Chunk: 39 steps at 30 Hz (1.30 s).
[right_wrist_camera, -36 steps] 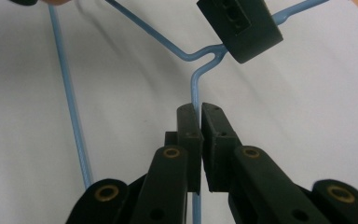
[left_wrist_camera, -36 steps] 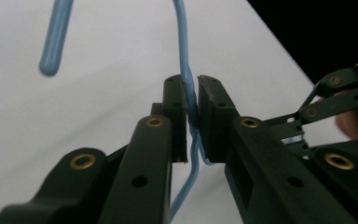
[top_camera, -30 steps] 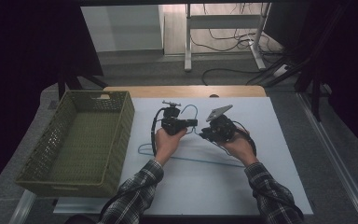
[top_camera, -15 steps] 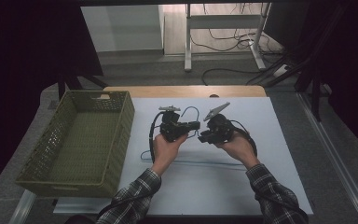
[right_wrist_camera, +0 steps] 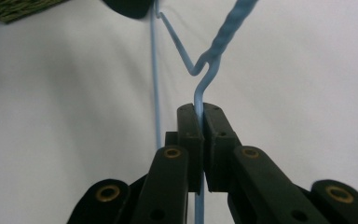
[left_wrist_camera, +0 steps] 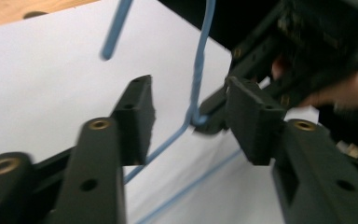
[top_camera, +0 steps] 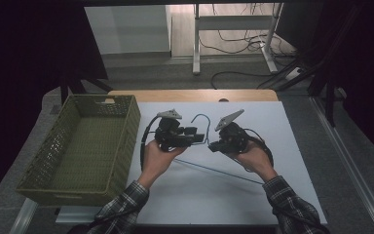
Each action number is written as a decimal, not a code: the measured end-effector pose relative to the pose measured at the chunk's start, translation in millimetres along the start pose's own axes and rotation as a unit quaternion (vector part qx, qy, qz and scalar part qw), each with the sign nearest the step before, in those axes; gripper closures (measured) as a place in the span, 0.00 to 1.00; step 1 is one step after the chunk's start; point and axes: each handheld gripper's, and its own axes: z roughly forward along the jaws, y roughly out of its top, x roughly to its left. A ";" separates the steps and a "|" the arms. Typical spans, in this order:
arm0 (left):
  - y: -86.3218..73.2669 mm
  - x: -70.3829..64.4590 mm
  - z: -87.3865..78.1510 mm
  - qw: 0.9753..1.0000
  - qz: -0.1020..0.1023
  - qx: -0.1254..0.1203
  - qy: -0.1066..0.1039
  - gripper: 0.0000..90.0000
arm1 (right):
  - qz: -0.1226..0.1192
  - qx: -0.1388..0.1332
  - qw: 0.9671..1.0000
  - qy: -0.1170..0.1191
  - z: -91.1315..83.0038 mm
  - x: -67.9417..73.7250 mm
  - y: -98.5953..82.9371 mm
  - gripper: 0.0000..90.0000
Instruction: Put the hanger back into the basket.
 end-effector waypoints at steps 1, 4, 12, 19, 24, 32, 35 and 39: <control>-1.2 -1.3 -5.2 1.000 0.008 0.006 -0.004 0.52 | -0.004 -0.002 1.000 0.001 -2.3 1.7 0.0 0.96; -7.8 -6.4 -19.7 0.999 0.034 0.029 0.008 0.40 | -0.013 -0.005 1.000 0.005 -9.2 7.0 0.3 0.96; -30.1 -14.0 -52.4 0.995 0.080 0.060 -0.013 0.28 | -0.041 -0.010 0.999 0.027 -22.4 27.8 2.4 0.96; -38.8 -19.6 -55.4 0.988 0.111 0.105 -0.035 0.41 | -0.073 -0.015 0.996 0.057 -24.3 52.0 6.8 0.96; -35.5 -20.9 -46.6 0.985 0.099 0.128 -0.060 0.57 | -0.095 -0.012 0.993 0.075 -19.1 66.0 11.8 0.96; -37.2 -18.2 -42.5 0.973 0.091 0.189 -0.100 0.80 | -0.114 -0.011 0.989 0.094 -12.0 71.7 11.7 0.96; -38.7 -20.1 -40.1 0.967 0.100 0.210 -0.101 0.82 | -0.117 -0.012 0.988 0.099 -10.5 72.7 12.0 0.96; -40.3 -23.5 -39.8 0.965 0.105 0.219 -0.101 0.92 | -0.124 -0.007 0.987 0.102 -8.2 74.7 14.0 0.96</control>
